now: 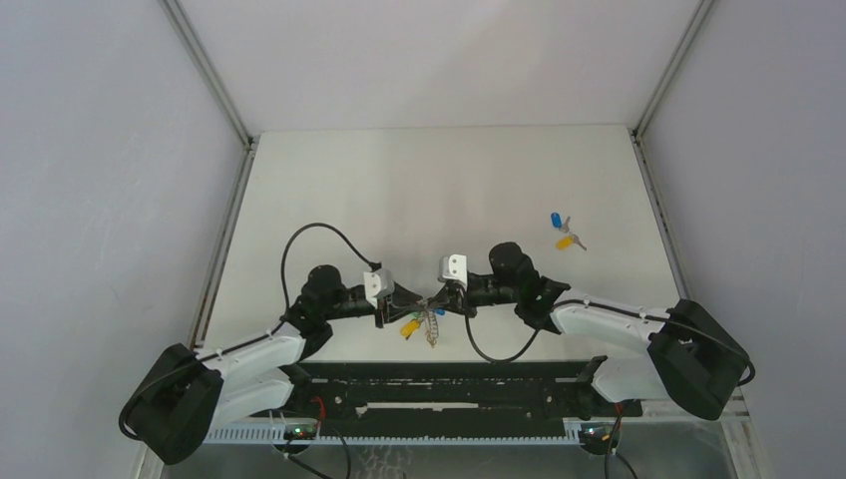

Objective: Put the keys on the keyring

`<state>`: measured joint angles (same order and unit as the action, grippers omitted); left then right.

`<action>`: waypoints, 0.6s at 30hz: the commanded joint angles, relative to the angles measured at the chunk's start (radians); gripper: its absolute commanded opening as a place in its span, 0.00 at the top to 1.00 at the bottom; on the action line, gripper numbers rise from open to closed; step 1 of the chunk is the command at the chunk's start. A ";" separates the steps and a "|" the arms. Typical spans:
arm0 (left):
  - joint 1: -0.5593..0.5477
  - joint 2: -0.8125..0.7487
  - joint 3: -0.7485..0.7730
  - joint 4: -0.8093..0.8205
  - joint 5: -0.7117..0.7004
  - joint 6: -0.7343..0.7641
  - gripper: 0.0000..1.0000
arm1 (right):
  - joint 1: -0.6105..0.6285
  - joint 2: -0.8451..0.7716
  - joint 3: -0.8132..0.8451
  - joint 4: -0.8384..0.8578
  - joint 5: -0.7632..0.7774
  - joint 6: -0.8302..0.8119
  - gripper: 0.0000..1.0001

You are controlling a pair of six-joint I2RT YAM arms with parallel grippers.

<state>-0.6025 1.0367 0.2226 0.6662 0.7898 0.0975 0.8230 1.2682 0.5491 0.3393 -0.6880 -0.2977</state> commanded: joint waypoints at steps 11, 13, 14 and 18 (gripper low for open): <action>0.004 0.010 0.062 -0.038 0.014 0.029 0.75 | 0.030 -0.040 0.079 -0.031 0.041 -0.041 1.00; 0.004 0.008 0.062 -0.040 0.015 0.029 0.76 | 0.034 -0.040 0.082 -0.038 0.045 -0.042 1.00; 0.004 0.007 0.062 -0.040 0.016 0.029 0.77 | 0.036 -0.040 0.083 -0.039 0.046 -0.044 1.00; 0.004 -0.002 0.062 -0.040 0.020 0.028 0.77 | 0.044 -0.031 0.088 -0.046 0.054 -0.047 1.00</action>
<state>-0.6025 1.0458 0.2260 0.6167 0.7921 0.1043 0.8539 1.2640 0.5835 0.2714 -0.6403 -0.3267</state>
